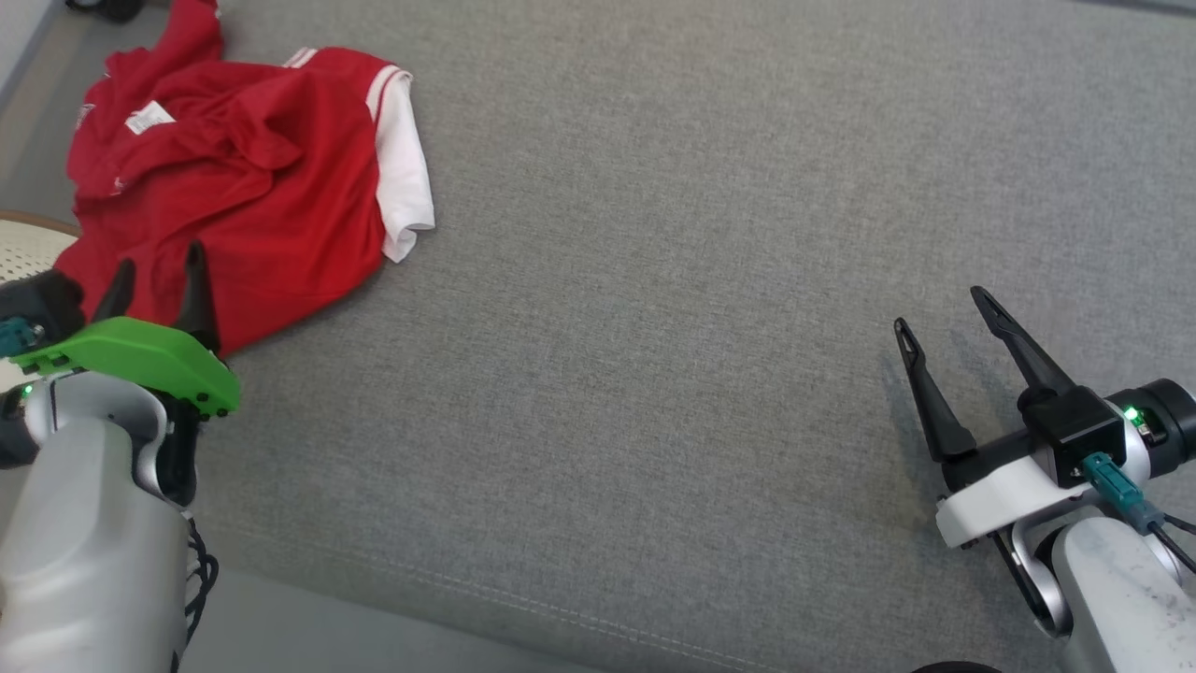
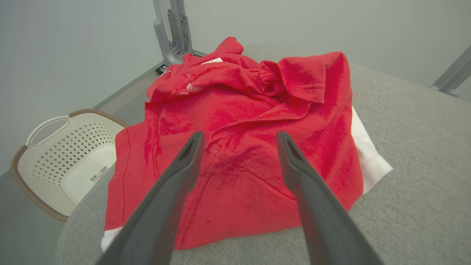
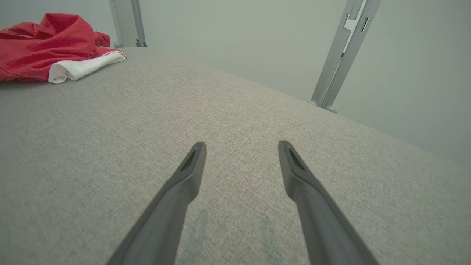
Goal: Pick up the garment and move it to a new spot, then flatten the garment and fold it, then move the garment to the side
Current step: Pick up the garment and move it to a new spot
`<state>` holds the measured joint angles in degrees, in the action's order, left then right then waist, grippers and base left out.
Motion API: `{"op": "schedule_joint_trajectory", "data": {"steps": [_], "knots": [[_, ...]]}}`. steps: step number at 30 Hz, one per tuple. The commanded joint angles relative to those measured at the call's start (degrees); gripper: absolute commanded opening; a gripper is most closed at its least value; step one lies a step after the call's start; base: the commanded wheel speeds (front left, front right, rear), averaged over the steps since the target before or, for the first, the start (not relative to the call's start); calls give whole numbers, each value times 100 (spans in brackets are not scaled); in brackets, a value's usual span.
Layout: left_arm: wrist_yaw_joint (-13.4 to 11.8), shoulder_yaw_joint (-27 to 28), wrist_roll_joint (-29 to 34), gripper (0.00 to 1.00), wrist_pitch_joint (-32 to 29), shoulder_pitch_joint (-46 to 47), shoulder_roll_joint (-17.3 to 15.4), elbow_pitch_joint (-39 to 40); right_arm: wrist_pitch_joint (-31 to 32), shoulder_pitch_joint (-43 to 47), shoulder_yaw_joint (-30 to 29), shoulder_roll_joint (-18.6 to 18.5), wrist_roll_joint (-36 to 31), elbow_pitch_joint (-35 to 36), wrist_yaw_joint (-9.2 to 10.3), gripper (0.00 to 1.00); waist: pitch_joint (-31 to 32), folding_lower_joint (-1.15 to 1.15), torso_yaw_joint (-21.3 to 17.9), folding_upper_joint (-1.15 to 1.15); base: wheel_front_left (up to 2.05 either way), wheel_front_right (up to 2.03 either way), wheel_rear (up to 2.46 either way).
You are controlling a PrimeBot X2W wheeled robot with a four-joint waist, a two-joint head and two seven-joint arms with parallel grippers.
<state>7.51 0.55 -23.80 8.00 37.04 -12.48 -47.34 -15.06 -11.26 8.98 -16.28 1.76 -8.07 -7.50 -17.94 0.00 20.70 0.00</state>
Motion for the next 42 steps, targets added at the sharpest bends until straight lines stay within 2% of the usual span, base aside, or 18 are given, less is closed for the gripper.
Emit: {"op": "schedule_joint_trajectory", "data": {"steps": [1,3,7,9,10,11,15,20,24,27,34,38,42], "knots": [[-4,13,-81,100,-35,215,-69,-169,-19,-103,1,-56,-52,44,2,100,-841,0,-347,0,0,0,0],[-5,46,-174,100,-54,491,-184,-512,-19,-147,16,-89,-64,98,2,100,-976,0,-393,0,0,0,0],[-4,-22,-454,100,-144,848,-181,-1029,-19,-167,-12,-143,-57,142,3,100,-1080,0,-448,0,0,0,0],[-5,-121,-618,28,-207,916,-182,-1191,-18,-162,-40,-113,-51,130,2,100,-1061,0,-461,0,0,0,0],[-5,-219,-698,5,-252,929,-157,-1204,-18,-147,-55,-92,-41,115,2,100,-1030,0,-467,0,0,0,0],[-5,-320,-795,0,-302,923,-140,-1199,-18,-128,-65,-77,-30,94,2,100,-982,0,-468,0,0,0,0],[-4,-831,-1253,0,-513,769,-333,-923,-17,-112,-30,24,17,26,3,100,-687,0,-444,0,0,0,0],[-4,-1205,-1472,0,-423,737,-788,-426,-18,-89,42,194,63,-37,3,100,-310,0,-482,0,0,0,0],[-4,-1471,-1620,0,-580,754,-1211,241,-18,34,27,387,123,-103,3,100,-4,0,-543,0,0,0,0],[-5,-1514,-1721,0,-739,776,-1441,650,-18,98,38,494,155,-120,3,100,126,0,-599,0,0,0,0],[-36,-1400,-2088,0,-1612,888,-2172,2370,-18,220,5,863,232,-148,3,100,456,0,-970,0,0,0,0],[-144,-1413,-2307,0,-2247,864,-2326,3571,-18,296,-76,1020,289,-164,3,100,586,0,-1241,0,0,0,0],[-316,-1523,-2654,0,-2847,796,-2177,4768,-18,344,-157,1132,307,-151,3,100,674,0,-1548,0,0,0,0]]}}
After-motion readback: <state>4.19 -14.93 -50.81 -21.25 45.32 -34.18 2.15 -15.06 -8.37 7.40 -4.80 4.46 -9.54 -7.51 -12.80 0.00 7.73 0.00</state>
